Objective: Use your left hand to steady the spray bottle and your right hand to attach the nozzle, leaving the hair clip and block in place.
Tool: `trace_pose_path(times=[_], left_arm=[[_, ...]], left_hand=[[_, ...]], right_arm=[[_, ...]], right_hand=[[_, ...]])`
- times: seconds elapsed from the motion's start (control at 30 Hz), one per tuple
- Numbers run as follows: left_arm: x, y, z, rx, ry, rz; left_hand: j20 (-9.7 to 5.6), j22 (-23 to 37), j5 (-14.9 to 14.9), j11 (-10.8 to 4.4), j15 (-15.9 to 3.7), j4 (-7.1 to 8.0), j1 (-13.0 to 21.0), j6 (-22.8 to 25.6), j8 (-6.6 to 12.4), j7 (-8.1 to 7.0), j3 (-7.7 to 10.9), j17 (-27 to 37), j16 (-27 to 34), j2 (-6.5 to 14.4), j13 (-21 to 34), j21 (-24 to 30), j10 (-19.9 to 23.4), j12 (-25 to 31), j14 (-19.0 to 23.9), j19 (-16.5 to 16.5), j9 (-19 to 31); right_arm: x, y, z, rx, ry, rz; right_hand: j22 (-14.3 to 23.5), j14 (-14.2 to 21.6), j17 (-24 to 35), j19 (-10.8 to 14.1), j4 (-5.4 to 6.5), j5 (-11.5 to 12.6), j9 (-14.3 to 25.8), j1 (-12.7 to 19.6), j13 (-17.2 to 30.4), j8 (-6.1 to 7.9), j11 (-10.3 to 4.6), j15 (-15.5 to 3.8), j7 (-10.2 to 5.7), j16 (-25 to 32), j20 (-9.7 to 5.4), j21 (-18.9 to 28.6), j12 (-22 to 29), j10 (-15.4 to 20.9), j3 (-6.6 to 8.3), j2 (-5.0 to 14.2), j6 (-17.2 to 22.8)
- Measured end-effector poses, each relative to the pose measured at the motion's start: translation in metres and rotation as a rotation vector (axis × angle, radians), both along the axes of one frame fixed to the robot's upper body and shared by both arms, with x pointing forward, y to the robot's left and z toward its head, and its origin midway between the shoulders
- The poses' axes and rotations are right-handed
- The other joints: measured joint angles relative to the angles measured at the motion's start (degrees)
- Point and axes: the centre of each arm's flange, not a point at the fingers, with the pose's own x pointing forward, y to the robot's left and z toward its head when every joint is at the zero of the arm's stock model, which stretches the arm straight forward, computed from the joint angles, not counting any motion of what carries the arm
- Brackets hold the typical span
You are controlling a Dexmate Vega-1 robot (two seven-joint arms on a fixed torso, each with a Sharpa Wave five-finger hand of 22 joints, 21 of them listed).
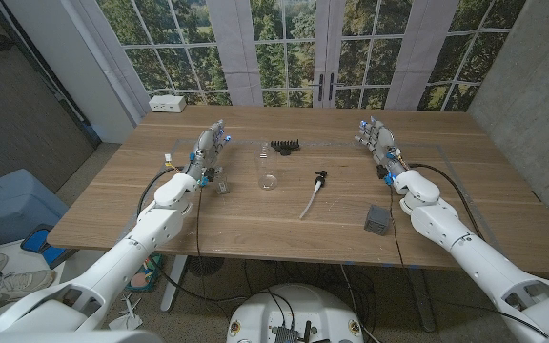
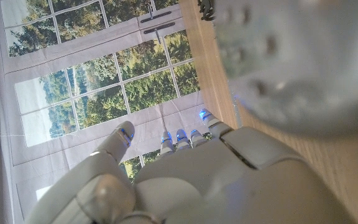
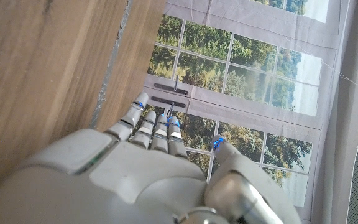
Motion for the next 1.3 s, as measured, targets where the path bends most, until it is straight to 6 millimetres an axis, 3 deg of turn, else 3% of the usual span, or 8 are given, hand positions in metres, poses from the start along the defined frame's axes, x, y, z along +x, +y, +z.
trace_pose_path(times=[0.5,0.8,1.03,1.3], left_arm=[[-0.003,-0.005,0.003,0.008,-0.019,0.024],[-0.004,-0.007,0.002,0.033,-0.032,0.043],[-0.006,-0.009,0.004,0.084,-0.054,0.072],[-0.008,-0.014,0.008,0.170,-0.087,0.098]], left_hand=[[-0.25,0.0,0.0,-0.20,0.12,-0.02,0.0,0.0,-1.37,0.00,-0.02,0.0,0.0,0.0,-2.6,0.2,-0.2,-0.5,0.2,0.3,0.0],[-0.10,-0.2,-0.5,-1.65,0.05,-5.29,0.8,1.4,-4.53,-0.90,-2.24,-0.2,0.0,-0.9,-8.1,0.6,2.3,-1.3,3.4,2.8,0.3],[1.56,-0.2,-0.5,-2.31,0.10,-10.52,1.0,4.5,-6.87,-2.62,-4.29,-0.2,0.4,-5.3,-12.4,1.1,4.4,-2.1,7.1,6.3,0.3],[2.25,-0.2,-0.9,-2.55,0.41,-12.87,1.0,4.2,-8.21,-3.59,-5.72,-0.1,0.4,-8.3,-14.0,1.1,4.7,-2.6,7.6,7.0,0.5]], right_arm=[[0.004,-0.003,-0.002,-0.006,-0.011,-0.011],[-0.001,-0.007,-0.003,-0.002,-0.021,-0.038],[-0.009,-0.013,-0.006,0.011,-0.030,-0.064],[-0.019,-0.022,-0.011,0.032,-0.041,-0.095]], right_hand=[[0.0,0.6,-0.4,0.3,-0.24,0.0,0.0,0.2,-0.2,0.00,-0.26,0.00,-0.12,0.0,-0.32,0.0,0.2,0.4,0.24,-0.21,0.1],[0.3,0.6,-0.8,0.7,-0.56,0.0,0.0,0.2,-0.4,0.00,0.33,0.00,0.11,0.0,-0.32,0.0,0.4,0.9,0.55,-0.21,0.7],[0.3,1.2,-1.0,1.2,-0.56,0.0,0.0,0.2,-0.7,0.00,0.31,0.00,0.10,0.0,-0.01,-0.3,0.4,0.9,0.55,-0.21,0.7],[0.3,1.2,-1.0,1.5,-0.56,0.0,0.0,0.2,-0.7,0.00,0.31,0.00,0.41,0.0,-0.31,-0.5,0.4,1.5,0.55,-0.21,1.0]])
